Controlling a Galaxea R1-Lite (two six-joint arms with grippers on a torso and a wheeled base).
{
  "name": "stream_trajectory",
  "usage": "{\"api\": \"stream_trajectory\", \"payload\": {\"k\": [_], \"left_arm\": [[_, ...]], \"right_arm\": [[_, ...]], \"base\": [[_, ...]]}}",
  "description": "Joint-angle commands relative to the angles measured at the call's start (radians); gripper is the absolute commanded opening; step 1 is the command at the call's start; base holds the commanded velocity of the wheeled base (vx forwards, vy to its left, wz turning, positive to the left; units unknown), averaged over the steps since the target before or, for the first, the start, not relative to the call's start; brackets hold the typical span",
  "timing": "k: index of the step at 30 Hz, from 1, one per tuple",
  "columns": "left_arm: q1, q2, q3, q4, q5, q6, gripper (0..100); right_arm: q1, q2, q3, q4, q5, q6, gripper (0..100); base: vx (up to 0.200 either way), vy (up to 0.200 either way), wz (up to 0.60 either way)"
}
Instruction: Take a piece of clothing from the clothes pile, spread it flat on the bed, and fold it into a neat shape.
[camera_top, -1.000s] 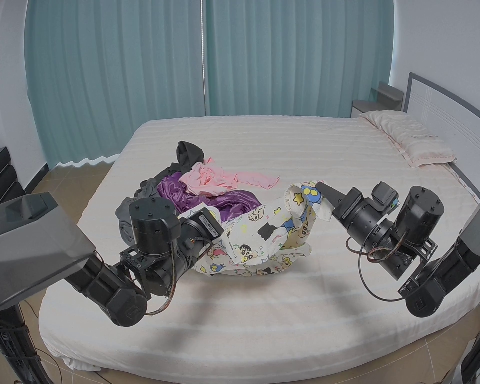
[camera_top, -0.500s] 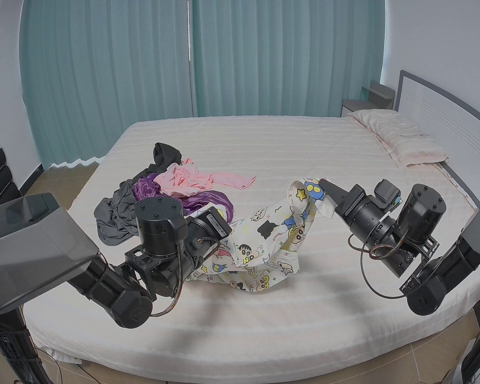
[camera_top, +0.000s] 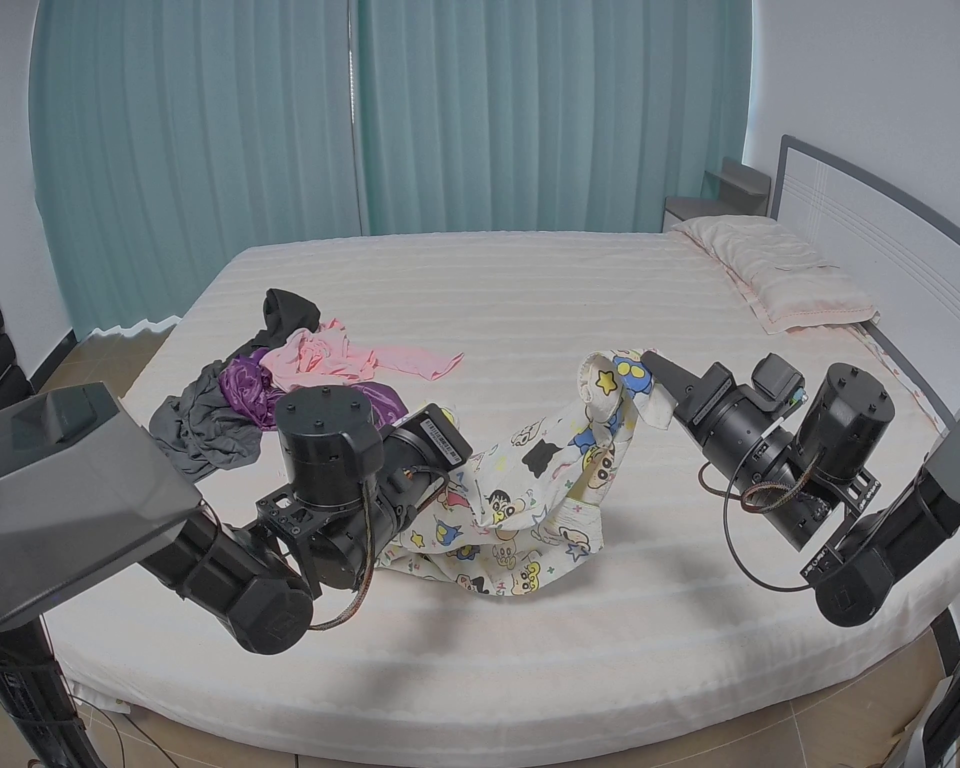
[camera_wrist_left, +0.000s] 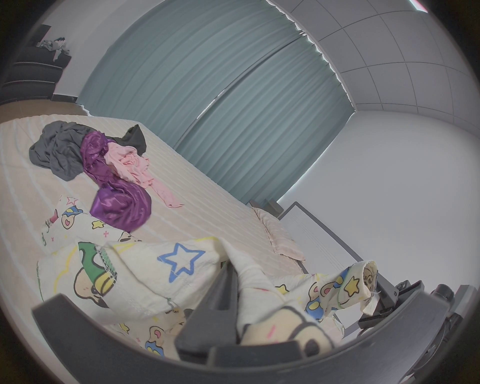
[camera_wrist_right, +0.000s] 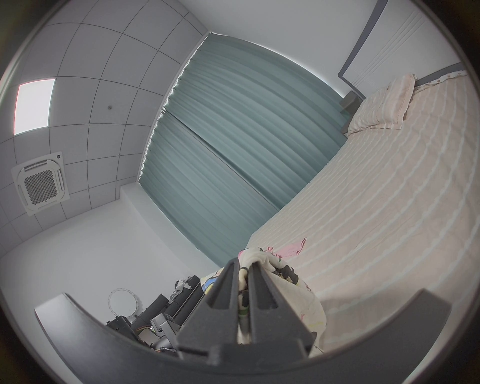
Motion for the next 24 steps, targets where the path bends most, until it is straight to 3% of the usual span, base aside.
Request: {"api": "stream_trajectory", "payload": {"k": [1,24], "left_arm": [[-0.002,0.003,-0.003,0.000,0.000,-0.001,0],[-0.012,0.015,-0.032,0.000,0.005,-0.001,0]], "right_arm": [[-0.004,0.000,-0.002,0.000,0.000,0.000,0],[-0.031,-0.020,-0.009,0.000,0.001,0.000,0]], "base": [[0.000,-0.200,0.00],[0.000,-0.200,0.00]]}}
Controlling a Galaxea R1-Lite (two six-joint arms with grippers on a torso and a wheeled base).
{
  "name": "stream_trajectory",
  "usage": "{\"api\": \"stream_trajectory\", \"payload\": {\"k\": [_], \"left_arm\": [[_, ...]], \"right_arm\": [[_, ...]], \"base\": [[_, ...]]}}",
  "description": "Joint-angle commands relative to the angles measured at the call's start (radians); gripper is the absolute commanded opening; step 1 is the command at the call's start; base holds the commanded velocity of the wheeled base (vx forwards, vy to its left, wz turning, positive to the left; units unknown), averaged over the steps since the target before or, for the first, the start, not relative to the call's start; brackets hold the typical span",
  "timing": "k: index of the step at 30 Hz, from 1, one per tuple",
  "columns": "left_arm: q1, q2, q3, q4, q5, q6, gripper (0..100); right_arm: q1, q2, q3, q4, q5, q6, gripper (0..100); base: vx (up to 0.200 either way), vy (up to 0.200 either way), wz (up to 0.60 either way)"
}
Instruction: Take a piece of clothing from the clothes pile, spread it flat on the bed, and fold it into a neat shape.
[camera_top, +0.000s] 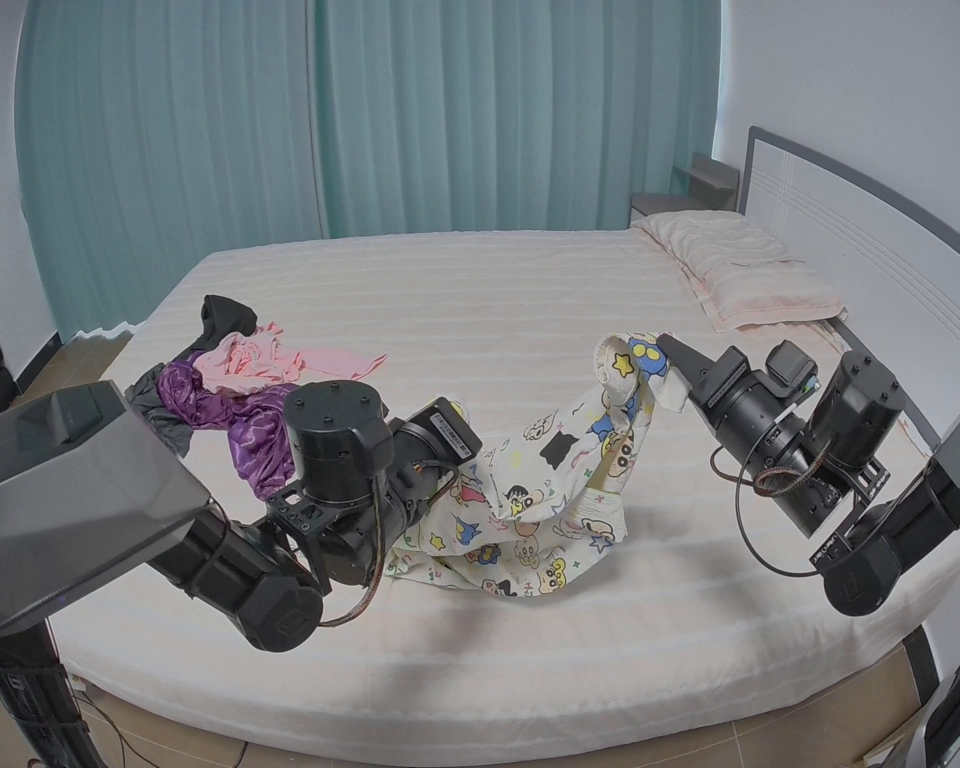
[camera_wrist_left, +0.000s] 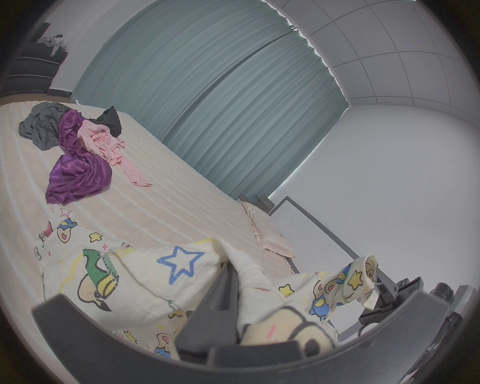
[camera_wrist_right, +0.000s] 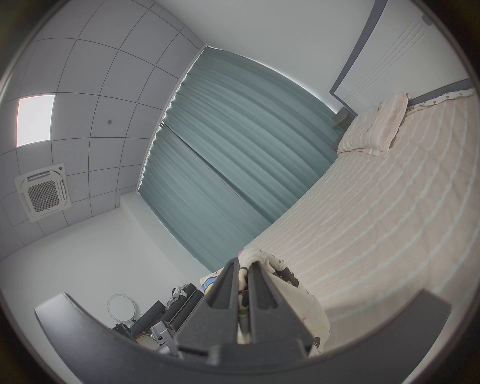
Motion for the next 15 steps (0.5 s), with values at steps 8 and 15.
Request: {"api": "stream_trajectory", "payload": {"k": [8,15], "left_arm": [[0.000,0.002,0.000,0.000,0.000,0.000,0],[0.000,0.002,0.000,0.000,0.002,0.000,0]], "right_arm": [[-0.001,0.003,0.001,-0.001,0.002,0.000,0],[-0.007,0.005,0.001,-0.001,0.002,-0.002,0]], "base": [[0.000,-0.200,0.00],[0.000,-0.171,0.00]]}}
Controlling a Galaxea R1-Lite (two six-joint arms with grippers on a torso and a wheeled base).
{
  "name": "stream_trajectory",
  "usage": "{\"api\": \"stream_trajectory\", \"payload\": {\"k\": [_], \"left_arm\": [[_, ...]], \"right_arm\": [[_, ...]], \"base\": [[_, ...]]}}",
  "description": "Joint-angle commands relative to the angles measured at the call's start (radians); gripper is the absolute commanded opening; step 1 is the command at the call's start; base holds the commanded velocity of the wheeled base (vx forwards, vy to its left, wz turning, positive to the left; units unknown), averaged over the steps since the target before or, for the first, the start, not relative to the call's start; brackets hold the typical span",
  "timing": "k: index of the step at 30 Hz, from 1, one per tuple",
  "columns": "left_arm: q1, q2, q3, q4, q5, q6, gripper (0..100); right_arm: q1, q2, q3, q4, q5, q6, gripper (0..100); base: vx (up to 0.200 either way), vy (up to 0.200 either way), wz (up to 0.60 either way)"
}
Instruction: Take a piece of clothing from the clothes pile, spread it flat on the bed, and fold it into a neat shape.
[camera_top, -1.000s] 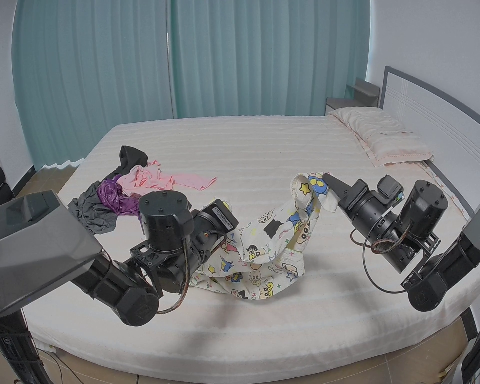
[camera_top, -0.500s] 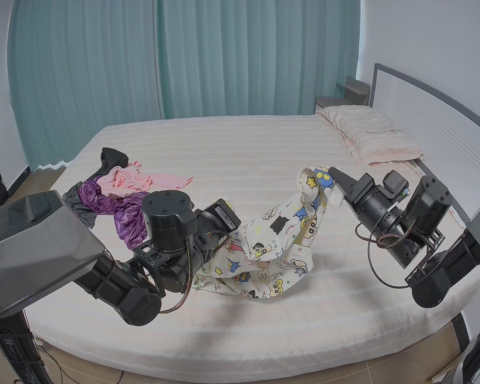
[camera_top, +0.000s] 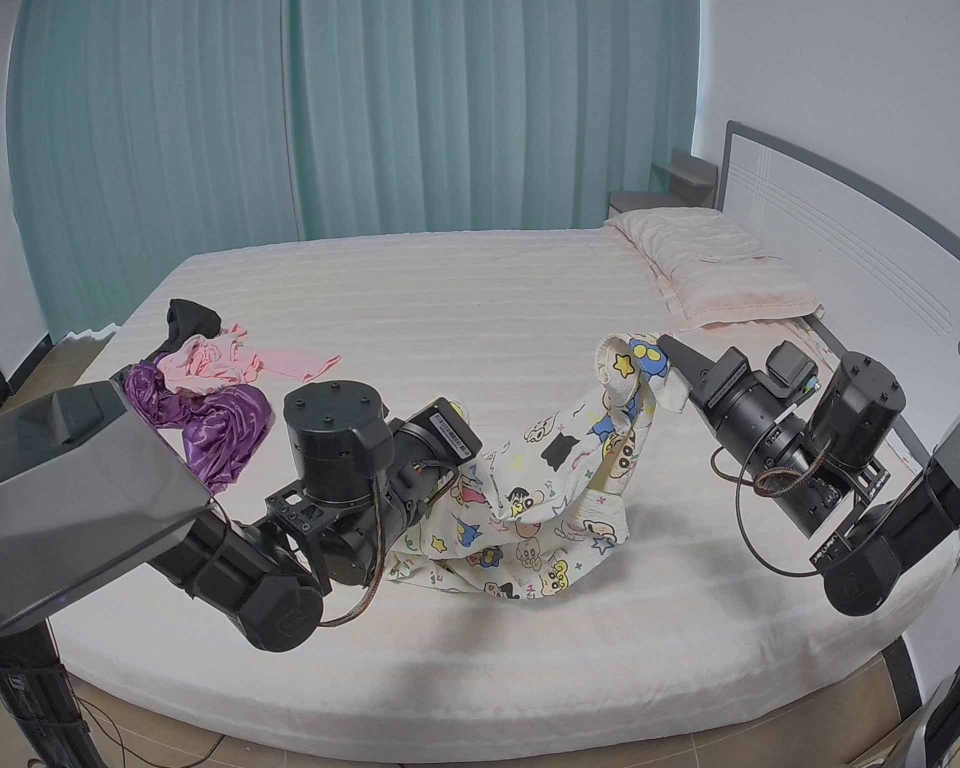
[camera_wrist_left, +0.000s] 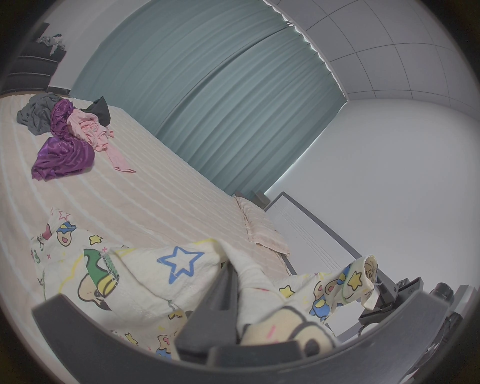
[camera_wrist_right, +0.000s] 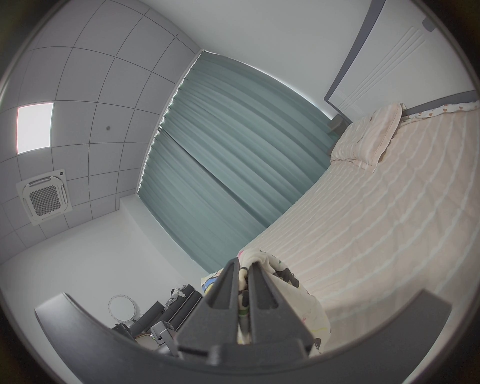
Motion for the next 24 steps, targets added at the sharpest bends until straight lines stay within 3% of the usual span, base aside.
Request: {"api": "stream_trajectory", "payload": {"k": [1,14,24], "left_arm": [[0.000,0.000,0.000,0.000,0.001,0.000,0],[0.000,-0.006,0.003,0.000,0.021,0.001,0],[0.002,-0.020,0.037,0.000,0.021,0.032,0]], "right_arm": [[-0.003,0.005,-0.002,0.000,0.000,0.001,0],[-0.007,0.009,-0.003,0.003,0.000,-0.001,0],[-0.004,-0.041,0.041,0.015,0.002,-0.005,0]], "base": [[0.000,0.000,0.00],[0.000,0.000,0.00],[-0.200,0.000,0.00]]}}
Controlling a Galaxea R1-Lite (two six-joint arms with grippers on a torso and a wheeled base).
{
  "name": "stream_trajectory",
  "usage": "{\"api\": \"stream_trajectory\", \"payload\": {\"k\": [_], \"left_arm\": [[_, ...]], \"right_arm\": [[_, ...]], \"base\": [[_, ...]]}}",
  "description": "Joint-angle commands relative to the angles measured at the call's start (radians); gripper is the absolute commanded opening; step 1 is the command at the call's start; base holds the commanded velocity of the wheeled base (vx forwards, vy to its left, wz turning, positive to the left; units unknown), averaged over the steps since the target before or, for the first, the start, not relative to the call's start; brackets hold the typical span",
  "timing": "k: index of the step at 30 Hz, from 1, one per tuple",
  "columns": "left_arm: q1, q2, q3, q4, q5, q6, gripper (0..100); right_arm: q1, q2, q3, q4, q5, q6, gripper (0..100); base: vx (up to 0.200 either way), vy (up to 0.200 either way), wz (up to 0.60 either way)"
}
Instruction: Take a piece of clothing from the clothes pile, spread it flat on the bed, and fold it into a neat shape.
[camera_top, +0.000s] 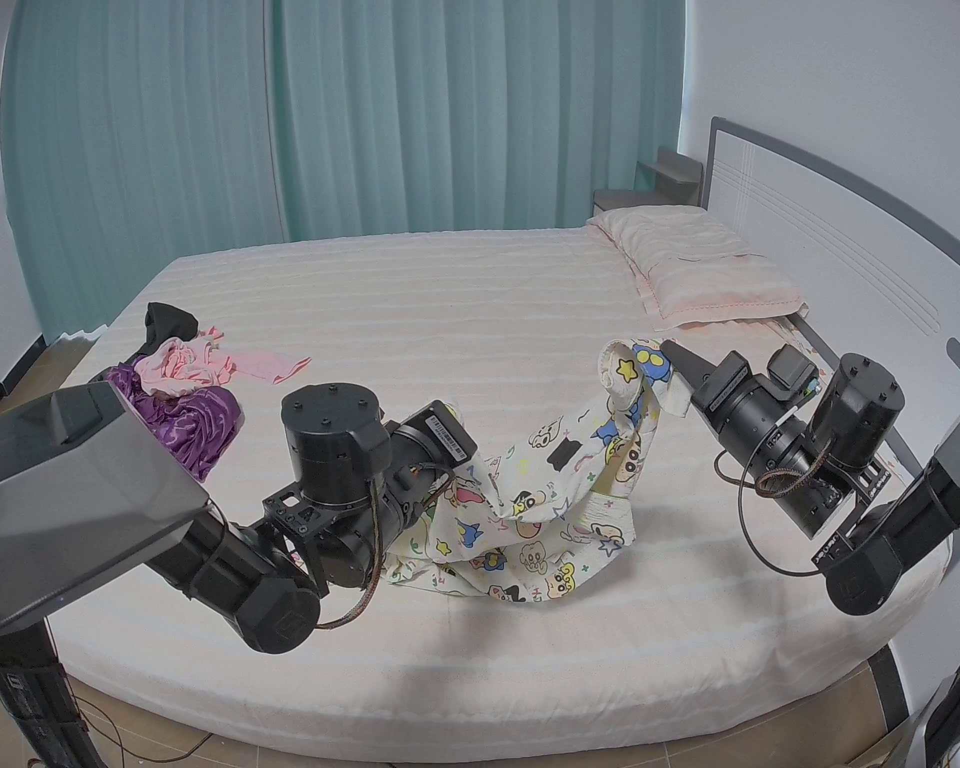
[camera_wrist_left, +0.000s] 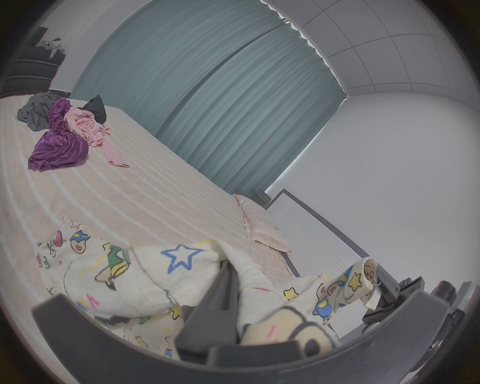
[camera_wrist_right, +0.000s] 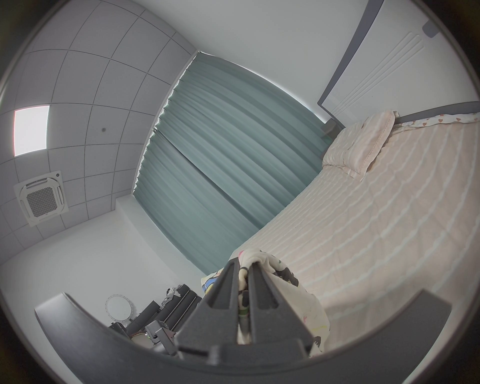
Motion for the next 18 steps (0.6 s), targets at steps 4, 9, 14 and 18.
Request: {"api": "stream_trajectory", "payload": {"k": [4,9,14,18], "left_arm": [[0.001,-0.059,0.032,0.000,0.001,0.024,0],[0.001,-0.107,0.052,0.001,-0.001,0.025,0],[-0.001,-0.159,0.082,0.001,-0.002,0.025,0],[-0.001,-0.235,0.133,0.001,-0.002,0.038,0]], "right_arm": [[0.007,-0.069,0.053,-0.008,0.003,-0.002,0],[0.011,-0.129,0.114,-0.039,0.044,-0.005,0],[0.013,-0.173,0.164,-0.103,0.080,-0.013,0],[0.017,-0.244,0.200,-0.103,0.089,-0.036,0]], "base": [[-0.200,0.000,0.00],[-0.200,0.000,0.00],[-0.200,0.000,0.00],[0.000,0.000,0.00]]}}
